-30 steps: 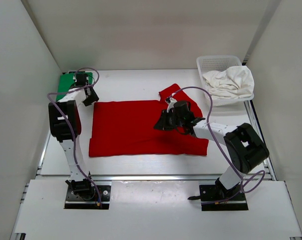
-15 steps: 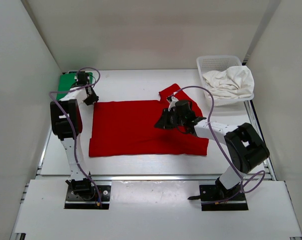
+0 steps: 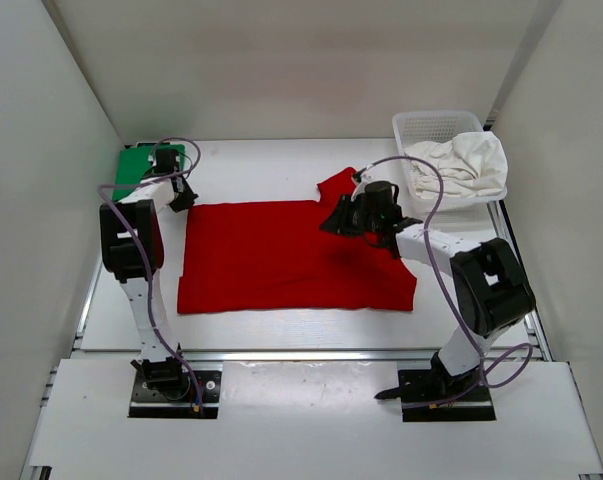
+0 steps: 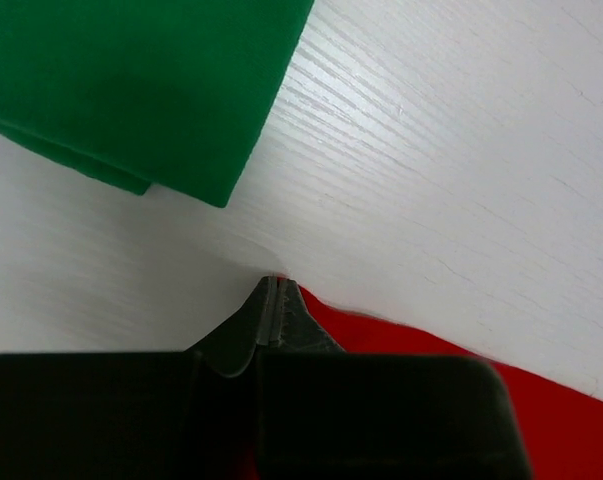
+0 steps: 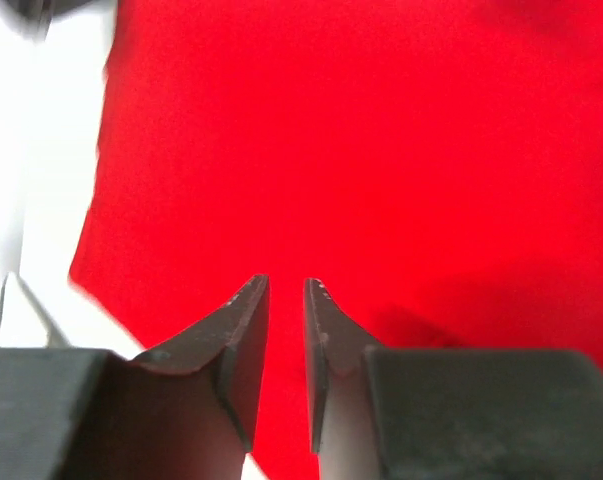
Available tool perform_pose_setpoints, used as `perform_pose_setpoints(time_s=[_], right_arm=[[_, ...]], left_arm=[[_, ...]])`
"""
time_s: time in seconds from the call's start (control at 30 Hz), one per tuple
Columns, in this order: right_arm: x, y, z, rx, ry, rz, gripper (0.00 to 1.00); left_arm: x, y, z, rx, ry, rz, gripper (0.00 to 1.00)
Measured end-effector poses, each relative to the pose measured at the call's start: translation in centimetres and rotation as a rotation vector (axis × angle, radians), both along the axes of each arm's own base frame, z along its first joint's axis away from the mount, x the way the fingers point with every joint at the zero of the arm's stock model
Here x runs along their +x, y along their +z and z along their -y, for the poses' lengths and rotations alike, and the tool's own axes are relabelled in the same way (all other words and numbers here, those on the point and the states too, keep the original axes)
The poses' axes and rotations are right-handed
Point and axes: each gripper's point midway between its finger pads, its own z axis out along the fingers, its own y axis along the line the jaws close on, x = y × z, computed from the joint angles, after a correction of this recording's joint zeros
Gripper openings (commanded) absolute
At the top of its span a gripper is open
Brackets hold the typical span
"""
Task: Fold and stack the t-shirts
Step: Grap the side of the flattened tshirt furthest away from the robot with both arms
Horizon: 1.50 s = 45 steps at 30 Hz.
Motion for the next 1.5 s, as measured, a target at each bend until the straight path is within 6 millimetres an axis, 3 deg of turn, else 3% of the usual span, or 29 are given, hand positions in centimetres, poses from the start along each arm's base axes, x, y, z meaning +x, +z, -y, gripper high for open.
perform_pose_setpoints(time_s=[0.23, 0.33, 0.43, 0.6, 0.73, 0.83, 1.03, 1.5], right_arm=[[9.7, 0.8, 5.2, -0.082, -0.191, 0.067, 0.24], [13.0, -0.2, 7.8, -0.133, -0.259, 0.069, 0.25], [15.9, -1.8, 10.0, -0.196, -0.315, 0.040, 0.26], [22.6, -3.7, 11.1, -0.328, -0.341, 0.030, 0.30], [27.1, -4.1, 11.0, -0.402, -0.342, 0.061, 0.35], [29.4, -4.5, 10.9, -0.427, -0.342, 0.081, 0.37], [27.8, -7.5, 11.5, -0.472, -0.312, -0.015, 0.42], [27.5, -7.6, 11.4, -0.344, -0.271, -0.071, 0.44]], left_arm=[[-1.4, 0.3, 0.6, -0.027, -0.002, 0.010, 0.00], [-2.2, 1.3, 1.2, -0.045, -0.012, 0.025, 0.00], [-2.0, 3.5, 1.9, -0.052, -0.030, 0.074, 0.00], [-1.1, 7.4, 3.9, -0.059, -0.079, 0.181, 0.00], [-1.4, 7.5, 4.9, -0.072, -0.103, 0.190, 0.00], [-1.8, 6.9, 4.9, -0.074, -0.103, 0.175, 0.00], [-1.7, 7.0, 4.9, -0.074, -0.104, 0.180, 0.00], [-1.4, 7.3, 5.4, -0.102, -0.110, 0.198, 0.00]])
